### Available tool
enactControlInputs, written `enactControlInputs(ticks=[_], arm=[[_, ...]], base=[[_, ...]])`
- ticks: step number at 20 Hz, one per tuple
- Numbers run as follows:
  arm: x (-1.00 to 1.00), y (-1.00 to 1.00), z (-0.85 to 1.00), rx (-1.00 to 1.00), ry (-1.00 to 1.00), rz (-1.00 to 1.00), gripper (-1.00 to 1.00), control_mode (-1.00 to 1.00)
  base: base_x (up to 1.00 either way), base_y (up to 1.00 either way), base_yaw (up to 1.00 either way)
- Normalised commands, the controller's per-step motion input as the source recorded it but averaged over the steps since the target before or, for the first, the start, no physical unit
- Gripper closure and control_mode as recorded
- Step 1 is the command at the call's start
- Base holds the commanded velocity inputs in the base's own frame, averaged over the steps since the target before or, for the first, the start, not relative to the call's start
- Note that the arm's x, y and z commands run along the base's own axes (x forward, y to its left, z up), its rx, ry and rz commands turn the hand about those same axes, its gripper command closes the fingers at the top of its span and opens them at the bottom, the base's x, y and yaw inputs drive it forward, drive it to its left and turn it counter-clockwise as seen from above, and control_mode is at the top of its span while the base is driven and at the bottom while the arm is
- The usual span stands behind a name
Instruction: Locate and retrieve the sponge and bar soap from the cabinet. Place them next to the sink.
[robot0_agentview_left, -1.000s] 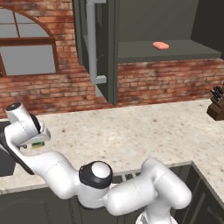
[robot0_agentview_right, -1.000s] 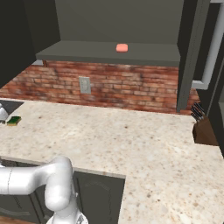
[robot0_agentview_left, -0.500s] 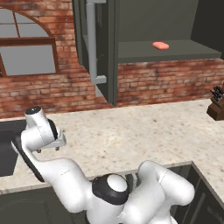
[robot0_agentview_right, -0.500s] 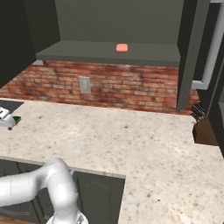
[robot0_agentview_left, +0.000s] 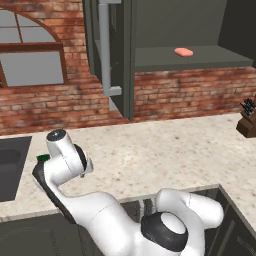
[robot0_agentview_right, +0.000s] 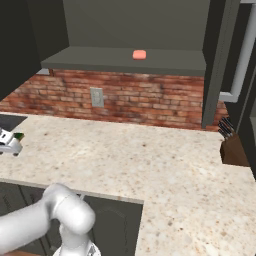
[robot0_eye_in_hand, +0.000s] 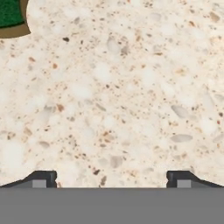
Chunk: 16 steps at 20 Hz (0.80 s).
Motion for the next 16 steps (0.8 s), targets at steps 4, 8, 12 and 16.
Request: enactControlInputs(ticks=[4, 8, 12, 16], arm=[[-0.34, -0.76, 0.18, 0.00, -0.01, 0.13, -1.00, -1.00], [-0.33, -0.77, 0.13, -0.01, -0.14, 0.18, -1.00, -1.00], [-0.27, -0.64, 0.25, 0.00, -0.23, 0.09, -1.00, -1.00], [-0.43, -0.78, 0.26, 0.05, -0.23, 0.06, -1.00, -1.00]], base=[[0.00, 0.00, 0.00], [0.00, 0.00, 0.00], [0.00, 0.00, 0.00], [0.00, 0.00, 0.00]])
